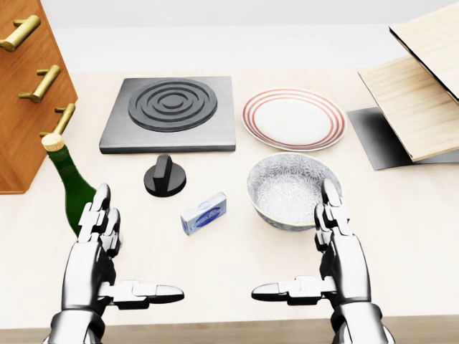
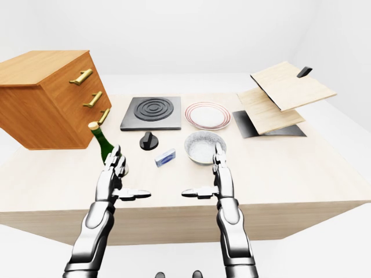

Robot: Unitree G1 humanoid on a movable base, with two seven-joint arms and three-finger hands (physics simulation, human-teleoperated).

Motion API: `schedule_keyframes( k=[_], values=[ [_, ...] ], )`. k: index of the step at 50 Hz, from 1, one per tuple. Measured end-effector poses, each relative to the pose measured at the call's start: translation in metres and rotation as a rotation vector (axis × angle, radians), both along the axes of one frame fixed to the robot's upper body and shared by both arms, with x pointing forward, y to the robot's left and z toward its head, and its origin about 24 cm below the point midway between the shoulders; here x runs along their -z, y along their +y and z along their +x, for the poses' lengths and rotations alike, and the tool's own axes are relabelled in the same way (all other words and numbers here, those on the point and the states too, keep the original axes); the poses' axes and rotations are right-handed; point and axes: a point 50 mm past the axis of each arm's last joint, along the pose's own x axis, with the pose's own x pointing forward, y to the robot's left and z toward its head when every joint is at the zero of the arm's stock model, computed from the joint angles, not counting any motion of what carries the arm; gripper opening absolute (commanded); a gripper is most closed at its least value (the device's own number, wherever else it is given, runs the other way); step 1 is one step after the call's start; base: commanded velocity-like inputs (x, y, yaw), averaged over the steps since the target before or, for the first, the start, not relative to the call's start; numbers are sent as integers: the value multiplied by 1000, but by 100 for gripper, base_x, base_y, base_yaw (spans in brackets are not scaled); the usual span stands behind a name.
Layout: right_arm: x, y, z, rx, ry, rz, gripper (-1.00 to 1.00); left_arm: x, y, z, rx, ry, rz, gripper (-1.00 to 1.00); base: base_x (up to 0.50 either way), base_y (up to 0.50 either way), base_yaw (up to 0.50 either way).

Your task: Pick up the cream cheese and put it in the bowl.

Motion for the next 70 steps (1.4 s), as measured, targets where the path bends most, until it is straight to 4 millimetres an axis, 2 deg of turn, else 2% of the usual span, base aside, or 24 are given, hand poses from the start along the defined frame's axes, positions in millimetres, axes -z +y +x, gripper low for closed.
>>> schedule_keyframes(
  k=[17, 28, 40, 51, 70],
  values=[
    [1, -5, 0, -8, 11, 16, 100, 4, 6, 1, 12, 24, -7, 100, 0, 0, 0],
    [1, -5, -1, -17, 14, 37, 100, 5, 7, 0, 7, 27, 5, 100, 0, -46, 0],
    [1, -7, -1, -9, 8, 25, 100, 5, 7, 0, 5, 22, 6, 100, 0, 0, 0],
    [1, -6, -3, -19, 11, 39, 100, 6, 8, -1, 1, 24, 11, 100, 45, -3, 0],
    [-2, -4, -4, -36, -5, 37, 100, 10, 12, 12, -20, 4, 46, 100, 0, 0, 0]
  ],
)
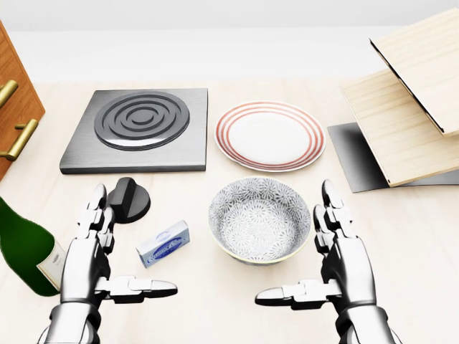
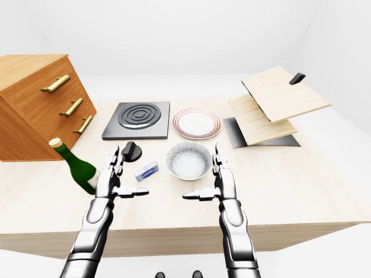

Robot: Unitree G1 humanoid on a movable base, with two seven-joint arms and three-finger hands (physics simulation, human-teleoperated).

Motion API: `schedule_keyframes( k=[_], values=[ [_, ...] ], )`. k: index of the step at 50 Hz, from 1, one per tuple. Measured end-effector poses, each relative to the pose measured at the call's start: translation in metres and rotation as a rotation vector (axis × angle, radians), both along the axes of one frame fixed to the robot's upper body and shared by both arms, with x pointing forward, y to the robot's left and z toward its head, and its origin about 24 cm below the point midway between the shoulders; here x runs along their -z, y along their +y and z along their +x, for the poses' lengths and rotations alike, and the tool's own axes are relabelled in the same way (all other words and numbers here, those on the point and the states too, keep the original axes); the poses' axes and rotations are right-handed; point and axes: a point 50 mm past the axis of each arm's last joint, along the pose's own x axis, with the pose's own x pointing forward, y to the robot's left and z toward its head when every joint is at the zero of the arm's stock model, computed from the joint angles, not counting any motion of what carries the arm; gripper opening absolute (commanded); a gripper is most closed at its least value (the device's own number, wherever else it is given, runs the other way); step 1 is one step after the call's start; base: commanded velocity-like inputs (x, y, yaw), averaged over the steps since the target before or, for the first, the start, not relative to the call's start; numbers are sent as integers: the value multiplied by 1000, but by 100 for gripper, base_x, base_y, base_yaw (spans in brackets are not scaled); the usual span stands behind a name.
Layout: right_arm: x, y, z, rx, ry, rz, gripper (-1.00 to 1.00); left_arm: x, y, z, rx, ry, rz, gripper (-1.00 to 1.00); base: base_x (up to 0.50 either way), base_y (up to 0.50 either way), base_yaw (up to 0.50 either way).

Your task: Pick up the cream cheese and put it in the bowl.

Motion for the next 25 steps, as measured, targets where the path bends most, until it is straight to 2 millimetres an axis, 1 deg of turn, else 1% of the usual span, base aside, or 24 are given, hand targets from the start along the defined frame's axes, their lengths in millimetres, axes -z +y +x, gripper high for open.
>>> schedule_keyframes(
  k=[9, 25],
  values=[
    [-1, 2, -3, -19, -5, -1, 100, 18, -1, 12, -12, 90, 37, 100, 0, 0, 0],
    [-1, 6, -7, -53, -9, 1, 100, 36, -6, 27, -33, 193, 88, 100, 0, 0, 0]
  ],
)
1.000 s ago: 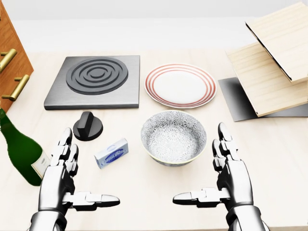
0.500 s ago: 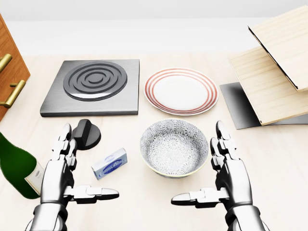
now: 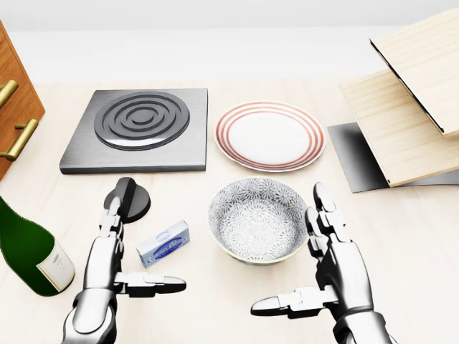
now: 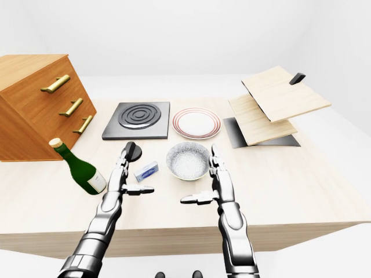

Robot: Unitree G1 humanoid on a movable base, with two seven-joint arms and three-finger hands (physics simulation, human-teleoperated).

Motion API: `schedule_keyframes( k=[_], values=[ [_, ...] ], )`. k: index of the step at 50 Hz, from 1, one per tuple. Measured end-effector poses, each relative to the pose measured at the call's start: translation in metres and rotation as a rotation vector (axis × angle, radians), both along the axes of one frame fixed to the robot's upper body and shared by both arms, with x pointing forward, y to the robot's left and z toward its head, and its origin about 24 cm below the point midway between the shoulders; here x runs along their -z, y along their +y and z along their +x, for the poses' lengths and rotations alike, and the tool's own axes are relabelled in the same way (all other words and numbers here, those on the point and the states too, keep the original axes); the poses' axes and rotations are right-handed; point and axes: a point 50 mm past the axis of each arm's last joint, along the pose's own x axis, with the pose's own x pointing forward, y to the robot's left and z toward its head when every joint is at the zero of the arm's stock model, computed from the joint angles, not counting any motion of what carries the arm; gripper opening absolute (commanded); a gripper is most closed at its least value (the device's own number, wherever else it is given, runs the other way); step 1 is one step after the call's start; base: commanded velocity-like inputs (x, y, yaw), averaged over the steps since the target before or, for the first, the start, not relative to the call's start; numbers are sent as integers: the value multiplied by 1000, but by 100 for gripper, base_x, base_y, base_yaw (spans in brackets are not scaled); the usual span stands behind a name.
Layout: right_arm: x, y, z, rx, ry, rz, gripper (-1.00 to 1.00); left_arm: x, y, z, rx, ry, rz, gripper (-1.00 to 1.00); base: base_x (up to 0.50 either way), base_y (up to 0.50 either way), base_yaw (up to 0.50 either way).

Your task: Pick up the cream cheese and put it in the bowl.

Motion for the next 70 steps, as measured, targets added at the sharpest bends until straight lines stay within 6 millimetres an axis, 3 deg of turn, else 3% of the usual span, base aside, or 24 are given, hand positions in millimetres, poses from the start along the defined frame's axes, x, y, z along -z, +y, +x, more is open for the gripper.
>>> schedule_keyframes(
  k=[33, 34, 35, 36, 60, 70],
  values=[
    [0, 5, -4, -52, 5, 11, 100, 14, -4, -3, -41, 55, 119, 100, 0, 0, 0],
    [0, 5, -4, -54, 6, 11, 100, 14, -5, -3, -43, 55, 121, 32, 0, 0, 0],
    [0, 5, -4, -55, 6, 11, 100, 14, -4, -3, -45, 54, 123, -92, 0, 0, 0],
    [0, 6, -4, -57, 6, 12, 100, 14, -5, -3, -47, 53, 125, -100, 0, 0, 0],
    [4, 10, -5, -100, 24, 22, 100, 11, -8, -5, -74, 36, 15, -100, 0, 0, 0],
    [4, 10, -5, -106, 21, 18, 100, -5, -8, 0, -68, -35, -20, -100, 0, 0, 0]
  ],
)
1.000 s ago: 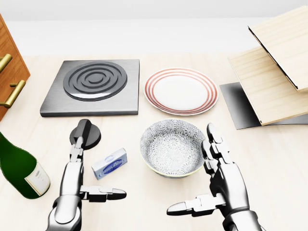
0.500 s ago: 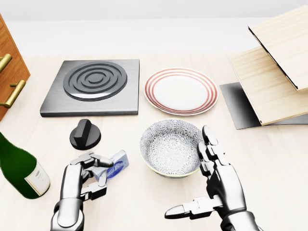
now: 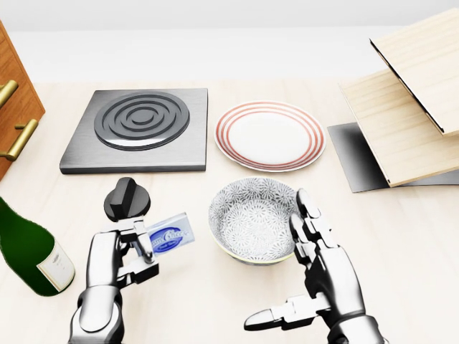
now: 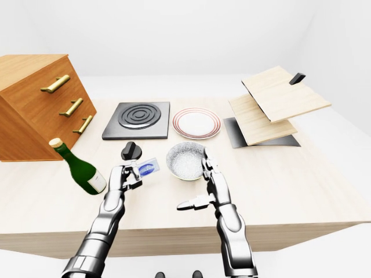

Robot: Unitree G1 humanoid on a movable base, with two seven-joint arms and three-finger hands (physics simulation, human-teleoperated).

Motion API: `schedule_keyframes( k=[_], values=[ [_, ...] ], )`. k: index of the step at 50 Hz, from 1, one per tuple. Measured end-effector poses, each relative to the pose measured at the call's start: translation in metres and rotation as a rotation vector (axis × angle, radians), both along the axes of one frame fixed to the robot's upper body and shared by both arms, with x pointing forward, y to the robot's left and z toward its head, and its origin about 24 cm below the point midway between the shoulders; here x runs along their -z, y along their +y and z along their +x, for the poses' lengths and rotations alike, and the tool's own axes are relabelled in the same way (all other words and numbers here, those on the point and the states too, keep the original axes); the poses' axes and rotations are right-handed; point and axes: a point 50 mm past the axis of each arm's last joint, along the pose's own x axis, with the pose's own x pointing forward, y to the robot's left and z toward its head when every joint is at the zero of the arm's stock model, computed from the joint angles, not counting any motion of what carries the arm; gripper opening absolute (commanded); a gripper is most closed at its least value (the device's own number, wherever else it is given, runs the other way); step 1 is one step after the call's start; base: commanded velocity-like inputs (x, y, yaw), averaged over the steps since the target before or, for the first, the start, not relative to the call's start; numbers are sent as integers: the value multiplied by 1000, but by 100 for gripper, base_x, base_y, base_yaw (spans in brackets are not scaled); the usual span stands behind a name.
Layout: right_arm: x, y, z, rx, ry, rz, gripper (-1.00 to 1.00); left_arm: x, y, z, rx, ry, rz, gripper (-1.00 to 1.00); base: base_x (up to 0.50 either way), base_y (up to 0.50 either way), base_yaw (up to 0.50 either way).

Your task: Pick up the cream cheese and put it in the bowl.

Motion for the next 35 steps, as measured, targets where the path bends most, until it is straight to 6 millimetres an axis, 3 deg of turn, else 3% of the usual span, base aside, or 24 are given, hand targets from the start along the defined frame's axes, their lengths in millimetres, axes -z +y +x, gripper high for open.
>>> schedule_keyframes(
  k=[17, 35],
  values=[
    [-17, -23, 8, 98, -61, 21, 100, -75, -5, 33, 47, -278, 34, -100, 0, 0, 0],
    [-20, -55, 33, 221, -90, 42, 100, -115, -28, 54, 162, -392, 157, -100, 0, 0, 0]
  ],
)
